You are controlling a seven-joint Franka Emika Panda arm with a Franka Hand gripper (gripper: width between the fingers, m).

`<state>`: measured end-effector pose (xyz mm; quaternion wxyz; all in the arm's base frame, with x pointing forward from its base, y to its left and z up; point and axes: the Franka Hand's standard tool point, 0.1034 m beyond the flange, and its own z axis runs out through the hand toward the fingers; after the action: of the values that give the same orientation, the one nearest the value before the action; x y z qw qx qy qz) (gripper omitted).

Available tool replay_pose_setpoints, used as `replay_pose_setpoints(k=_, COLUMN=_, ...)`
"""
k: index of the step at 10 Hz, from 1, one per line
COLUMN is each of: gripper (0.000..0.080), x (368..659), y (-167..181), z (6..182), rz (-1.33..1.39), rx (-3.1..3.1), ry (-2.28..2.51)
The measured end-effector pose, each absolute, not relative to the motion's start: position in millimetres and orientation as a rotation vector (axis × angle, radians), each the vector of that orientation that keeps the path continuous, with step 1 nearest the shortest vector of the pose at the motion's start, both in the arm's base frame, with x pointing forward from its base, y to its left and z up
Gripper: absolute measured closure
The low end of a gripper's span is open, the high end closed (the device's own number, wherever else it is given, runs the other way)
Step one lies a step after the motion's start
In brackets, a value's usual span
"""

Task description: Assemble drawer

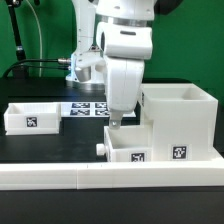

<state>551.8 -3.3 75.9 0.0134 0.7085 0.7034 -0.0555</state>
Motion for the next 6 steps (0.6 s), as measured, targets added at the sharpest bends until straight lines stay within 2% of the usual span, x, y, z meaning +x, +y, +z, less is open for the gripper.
replay_pose_setpoints(k=1, gripper=0.0151, x=553, y=-16, z=82.7, rz=-0.175, rx=2.173, ry=2.222)
replay_pose_setpoints(k=3, gripper=0.015, x=551, y=-40, z=80.7, rz=-0.175, rx=2.148, ry=2.252)
replay_pose_setpoints(k=6, gripper=0.015, x=549, y=-45, z=77.0, rz=-0.177, rx=2.16, ry=2.253)
